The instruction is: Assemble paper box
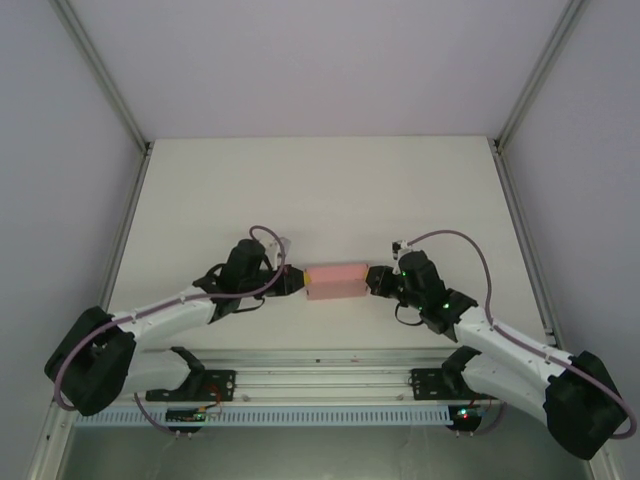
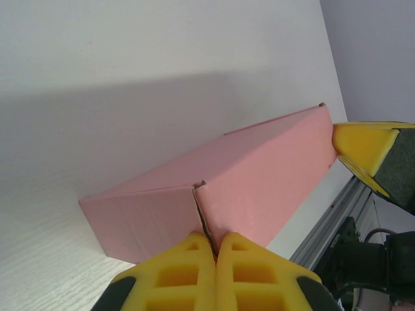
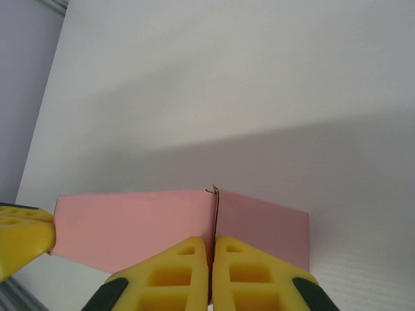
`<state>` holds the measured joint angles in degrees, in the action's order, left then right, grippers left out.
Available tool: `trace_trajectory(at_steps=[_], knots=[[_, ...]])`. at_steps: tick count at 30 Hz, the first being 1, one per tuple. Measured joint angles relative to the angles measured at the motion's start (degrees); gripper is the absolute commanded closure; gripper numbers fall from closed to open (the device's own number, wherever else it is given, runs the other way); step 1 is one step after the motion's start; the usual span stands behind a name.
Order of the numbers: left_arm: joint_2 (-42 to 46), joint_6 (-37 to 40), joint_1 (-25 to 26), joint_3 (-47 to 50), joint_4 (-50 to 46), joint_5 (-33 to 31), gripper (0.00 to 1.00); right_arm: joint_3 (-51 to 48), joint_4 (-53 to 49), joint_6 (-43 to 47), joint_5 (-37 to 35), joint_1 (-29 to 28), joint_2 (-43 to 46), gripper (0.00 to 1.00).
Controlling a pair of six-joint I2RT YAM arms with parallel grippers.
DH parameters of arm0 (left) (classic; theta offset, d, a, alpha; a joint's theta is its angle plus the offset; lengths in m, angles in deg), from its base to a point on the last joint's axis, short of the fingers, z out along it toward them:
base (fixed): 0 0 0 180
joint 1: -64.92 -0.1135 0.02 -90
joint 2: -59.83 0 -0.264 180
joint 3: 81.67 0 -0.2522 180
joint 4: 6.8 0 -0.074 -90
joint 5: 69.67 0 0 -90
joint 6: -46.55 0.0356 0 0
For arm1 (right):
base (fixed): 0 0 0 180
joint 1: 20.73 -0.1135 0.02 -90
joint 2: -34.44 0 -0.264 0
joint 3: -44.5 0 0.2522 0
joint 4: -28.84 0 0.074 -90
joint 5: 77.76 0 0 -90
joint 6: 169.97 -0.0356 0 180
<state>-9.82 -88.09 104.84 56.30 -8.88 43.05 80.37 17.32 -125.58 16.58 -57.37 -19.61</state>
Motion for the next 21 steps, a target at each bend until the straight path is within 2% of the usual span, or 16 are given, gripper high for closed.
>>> trace_trajectory(at_steps=[2,3,4,6,7,8,9,11,12,13,14,18,21], knots=[[-0.02,0.26,-0.07,-0.09,-0.04,0.0,0.81,0.15,-0.35,0.09,0.24,0.04,0.07,0.83],[-0.04,0.39,-0.07,-0.37,-0.63,-0.07,0.8,0.5,-0.98,0.28,0.37,0.13,0.13,0.81],[-0.07,0.66,-0.07,-0.9,-1.62,-0.04,0.74,1.09,-2.01,0.44,0.5,0.13,0.46,0.77],[-0.09,1.97,0.02,-2.99,-5.66,-0.66,0.45,2.95,-5.18,1.22,0.68,0.2,0.5,0.59],[-0.09,2.38,0.04,-4.46,-8.44,-1.49,0.41,4.07,-7.67,1.84,0.55,0.35,0.46,0.57],[-0.09,3.02,0.02,-6.58,-12.0,-2.58,0.27,5.29,-10.4,2.89,0.46,0.74,0.39,0.53],[-0.09,3.76,-0.2,-8.5,-14.69,-3.45,0.01,6.73,-12.92,3.69,0.44,1.29,0.24,0.46],[-0.09,4.76,-0.72,-13.44,-20.13,-5.16,0.0,10.51,-16.92,6.19,0.92,2.78,-0.55,0.4],[-0.09,5.14,-1.2,-15.89,-22.34,-5.86,0.0,12.76,-18.21,7.76,1.64,3.69,-1.31,0.32],[-0.02,5.68,-1.86,-18.21,-24.04,-6.62,0.0,15.19,-19.17,9.35,2.78,4.66,-2.32,0.2],[0.2,6.34,-2.82,-20.68,-25.77,-7.65,0.0,17.99,-19.93,11.93,4.63,5.84,-3.72,0.02],[1.79,8.37,-8.37,-25.27,-30.21,-10.97,0.0,29.97,-23.98,28.96,15.74,8.81,-11.82,0.01],[2.8,9.44,-14.45,-25.35,-33.24,-13.62,0.0,40.06,-31.61,46.84,20.57,6.97,-19.78,0.01]])
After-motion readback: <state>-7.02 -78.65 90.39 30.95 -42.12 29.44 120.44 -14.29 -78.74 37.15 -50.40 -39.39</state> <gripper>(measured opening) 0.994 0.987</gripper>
